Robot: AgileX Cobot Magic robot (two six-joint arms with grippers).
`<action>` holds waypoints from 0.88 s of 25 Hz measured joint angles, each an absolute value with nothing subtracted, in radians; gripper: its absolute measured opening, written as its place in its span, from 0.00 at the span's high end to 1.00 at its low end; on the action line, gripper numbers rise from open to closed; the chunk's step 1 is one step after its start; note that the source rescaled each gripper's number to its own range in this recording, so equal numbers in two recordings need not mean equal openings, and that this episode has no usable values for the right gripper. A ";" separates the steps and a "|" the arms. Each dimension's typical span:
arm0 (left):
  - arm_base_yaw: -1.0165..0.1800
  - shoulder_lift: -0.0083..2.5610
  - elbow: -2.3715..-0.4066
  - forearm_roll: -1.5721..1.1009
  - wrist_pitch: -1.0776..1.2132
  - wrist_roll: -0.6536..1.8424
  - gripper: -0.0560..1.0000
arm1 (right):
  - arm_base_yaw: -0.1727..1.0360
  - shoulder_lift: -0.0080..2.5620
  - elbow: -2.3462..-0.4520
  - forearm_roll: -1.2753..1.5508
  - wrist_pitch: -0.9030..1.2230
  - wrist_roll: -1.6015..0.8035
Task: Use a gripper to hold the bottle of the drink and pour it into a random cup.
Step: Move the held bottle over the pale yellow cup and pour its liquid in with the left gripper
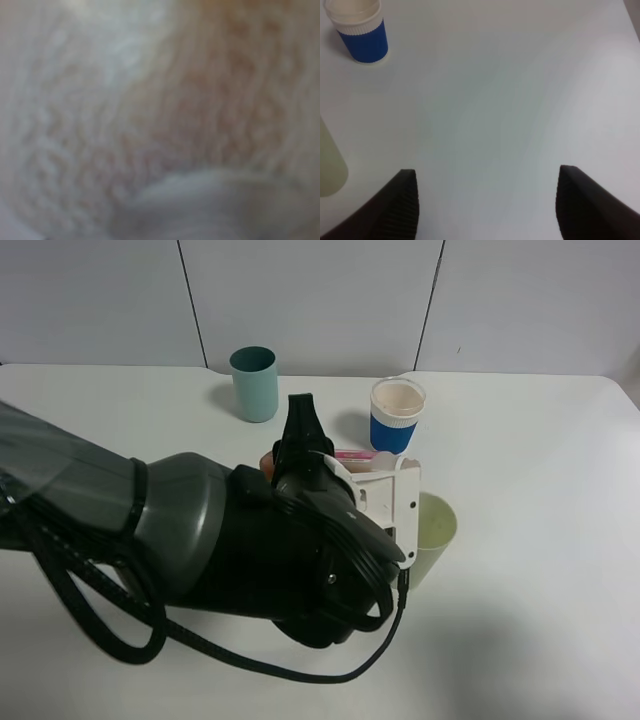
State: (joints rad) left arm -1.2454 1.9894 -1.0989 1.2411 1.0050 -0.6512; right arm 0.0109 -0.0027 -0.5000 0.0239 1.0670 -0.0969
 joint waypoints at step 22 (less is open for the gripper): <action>-1.245 2.014 -1.158 1.190 1.070 -0.573 0.93 | 0.011 -0.003 -0.500 0.024 1.067 -0.097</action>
